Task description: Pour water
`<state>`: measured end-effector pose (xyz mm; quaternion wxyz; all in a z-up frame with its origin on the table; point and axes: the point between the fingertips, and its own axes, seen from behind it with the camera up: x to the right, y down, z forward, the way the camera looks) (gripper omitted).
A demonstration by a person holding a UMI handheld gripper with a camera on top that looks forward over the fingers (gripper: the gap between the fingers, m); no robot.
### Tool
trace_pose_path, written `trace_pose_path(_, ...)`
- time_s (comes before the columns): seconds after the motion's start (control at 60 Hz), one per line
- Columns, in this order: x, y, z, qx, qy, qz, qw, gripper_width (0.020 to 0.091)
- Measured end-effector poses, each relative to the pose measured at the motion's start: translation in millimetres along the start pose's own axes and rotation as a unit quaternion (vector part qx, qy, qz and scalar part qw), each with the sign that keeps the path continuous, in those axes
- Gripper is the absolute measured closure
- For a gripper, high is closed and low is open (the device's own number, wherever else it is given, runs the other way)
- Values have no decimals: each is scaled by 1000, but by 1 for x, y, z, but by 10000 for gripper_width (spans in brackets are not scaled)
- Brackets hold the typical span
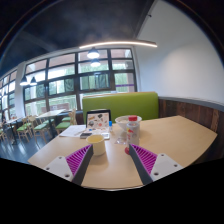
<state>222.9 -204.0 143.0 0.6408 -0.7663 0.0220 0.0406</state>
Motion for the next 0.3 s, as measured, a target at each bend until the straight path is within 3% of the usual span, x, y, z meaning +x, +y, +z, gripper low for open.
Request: trace_pose_path(0.3, -33, 7, -59, 7, -15, -6, 1000, 284)
